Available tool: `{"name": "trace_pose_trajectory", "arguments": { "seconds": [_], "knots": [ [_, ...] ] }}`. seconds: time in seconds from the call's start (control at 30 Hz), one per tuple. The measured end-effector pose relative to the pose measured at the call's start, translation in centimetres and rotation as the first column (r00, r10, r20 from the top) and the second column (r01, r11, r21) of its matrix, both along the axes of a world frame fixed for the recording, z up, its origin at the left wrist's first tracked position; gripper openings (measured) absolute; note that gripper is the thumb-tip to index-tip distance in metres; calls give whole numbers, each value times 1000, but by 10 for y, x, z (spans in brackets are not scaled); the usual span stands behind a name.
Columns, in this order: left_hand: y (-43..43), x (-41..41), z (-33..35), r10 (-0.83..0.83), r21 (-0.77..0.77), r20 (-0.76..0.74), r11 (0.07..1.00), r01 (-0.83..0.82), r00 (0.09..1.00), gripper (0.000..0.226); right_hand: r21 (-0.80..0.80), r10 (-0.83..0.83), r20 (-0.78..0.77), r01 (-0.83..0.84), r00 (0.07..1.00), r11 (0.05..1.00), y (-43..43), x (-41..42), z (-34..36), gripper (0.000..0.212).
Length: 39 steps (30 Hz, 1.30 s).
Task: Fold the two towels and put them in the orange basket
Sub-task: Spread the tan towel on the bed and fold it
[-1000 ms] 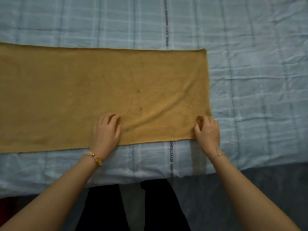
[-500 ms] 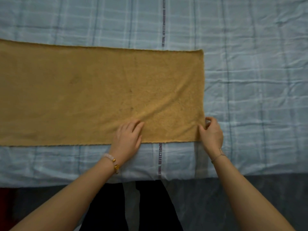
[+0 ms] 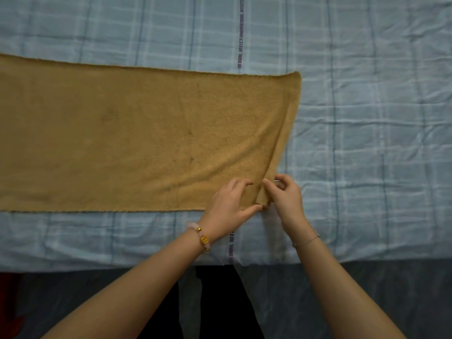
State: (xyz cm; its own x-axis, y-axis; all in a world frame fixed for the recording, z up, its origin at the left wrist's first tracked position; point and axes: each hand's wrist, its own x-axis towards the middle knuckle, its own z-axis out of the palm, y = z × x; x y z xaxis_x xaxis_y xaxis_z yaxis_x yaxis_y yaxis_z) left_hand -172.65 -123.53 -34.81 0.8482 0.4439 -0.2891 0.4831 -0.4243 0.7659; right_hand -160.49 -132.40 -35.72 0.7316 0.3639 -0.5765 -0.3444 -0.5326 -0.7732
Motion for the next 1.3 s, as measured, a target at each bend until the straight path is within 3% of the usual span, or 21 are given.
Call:
{"name": "trace_pose_trajectory", "arguments": {
  "seconds": [0.17, 0.4, 0.57, 0.73, 0.87, 1.0, 1.2, 1.3],
  "knots": [
    [-2, 5, 5, 195, -174, 26, 967, -187, 981, 39, 97, 11, -160, 5, 987, 995, 23, -12, 8, 22],
    [7, 5, 3, 272, -69, 47, 961, -268, 961, 7, 65, 91, -150, -82, 984, 995, 38, -8, 6, 10],
    [1, 8, 9, 173, -43, 74, 984, -171, 982, 6, 9, -74, -183, 77, 980, 997, 60, 39, 3, 12],
    [1, 12, 14, 213, -80, 78, 975, -207, 974, 8, -13, -181, -211, 183, 960, 983, 100, 98, 0, 9],
    [9, 10, 13, 251, -100, 46, 964, -246, 967, 10, -46, -194, -233, 188, 953, 981, 123, 126, -7, 30],
    [14, 6, 11, 267, -120, 23, 957, -262, 963, 10, -28, -215, -249, 214, 944, 976, 134, 138, -7, 24],
    [20, -6, 10, 300, -139, -7, 944, -298, 954, 8, 24, -234, -146, 240, 961, 971, 153, 158, 0, 8],
    [21, -14, 14, 347, -157, 9, 927, -342, 938, 8, 3, -224, -108, 225, 969, 974, 162, 163, 6, 21]
  ]
}}
